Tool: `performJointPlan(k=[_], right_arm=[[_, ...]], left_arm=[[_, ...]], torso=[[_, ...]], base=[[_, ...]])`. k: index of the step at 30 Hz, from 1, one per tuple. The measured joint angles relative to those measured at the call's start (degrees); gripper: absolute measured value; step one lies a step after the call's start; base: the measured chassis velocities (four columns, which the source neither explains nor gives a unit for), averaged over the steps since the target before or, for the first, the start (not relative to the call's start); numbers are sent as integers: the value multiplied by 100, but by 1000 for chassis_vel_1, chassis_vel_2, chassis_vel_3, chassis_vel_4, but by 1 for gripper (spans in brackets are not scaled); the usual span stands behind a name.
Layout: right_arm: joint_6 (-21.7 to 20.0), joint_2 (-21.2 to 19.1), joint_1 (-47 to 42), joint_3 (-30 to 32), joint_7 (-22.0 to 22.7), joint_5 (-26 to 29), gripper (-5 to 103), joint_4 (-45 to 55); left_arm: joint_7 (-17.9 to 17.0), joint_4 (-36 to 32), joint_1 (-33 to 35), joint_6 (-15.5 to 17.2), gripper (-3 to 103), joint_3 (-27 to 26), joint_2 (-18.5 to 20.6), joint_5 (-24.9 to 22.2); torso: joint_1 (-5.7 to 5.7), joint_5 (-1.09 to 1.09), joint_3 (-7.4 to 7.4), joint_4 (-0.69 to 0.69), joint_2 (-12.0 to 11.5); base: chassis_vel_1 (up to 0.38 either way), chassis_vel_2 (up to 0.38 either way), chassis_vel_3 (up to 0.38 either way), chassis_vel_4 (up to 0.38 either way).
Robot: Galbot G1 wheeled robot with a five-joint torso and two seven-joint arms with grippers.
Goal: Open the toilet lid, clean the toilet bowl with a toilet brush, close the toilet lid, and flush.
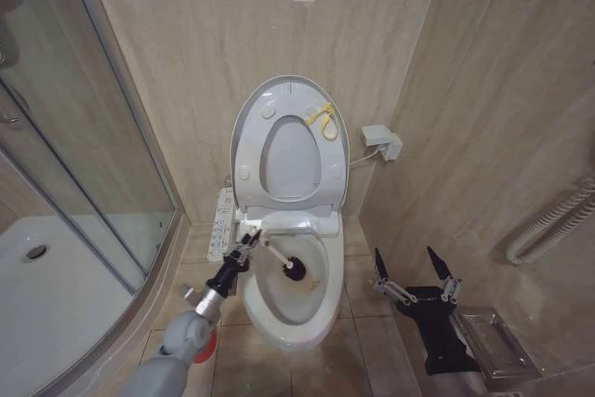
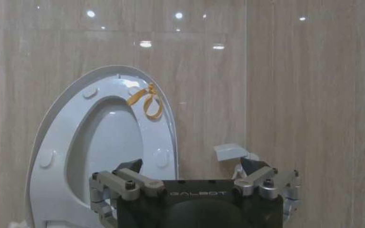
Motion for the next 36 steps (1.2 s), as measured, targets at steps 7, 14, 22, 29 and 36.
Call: performJointPlan(k=[7,14,22,29,36], right_arm=[[0,0,0,0,0,0,100,0],[0,0,0,0,0,0,100,0],[0,0,0,0,0,0,100,0],[0,0,0,0,0,0,100,0],[0,0,0,0,0,0,100,0]], left_arm=[[7,732,-503,-219,21,473,-118,846],[48,730,-665,-249,21,549,-143,809],[-278,458,-583,30,21,508,-308,-749],[-129,870,-492,-28,21,462,-347,-215],[-62,654,-444,-62,21,526,-414,-45]], torso=[[0,0,0,1,0],[0,-1,0,1,0],[-1,-1,0,-1,0],[-1,0,0,3,0],[-1,0,0,0,1]], base=[[0,0,0,0],[0,0,0,0],[0,0,0,0],[0,0,0,0],[0,0,0,0]])
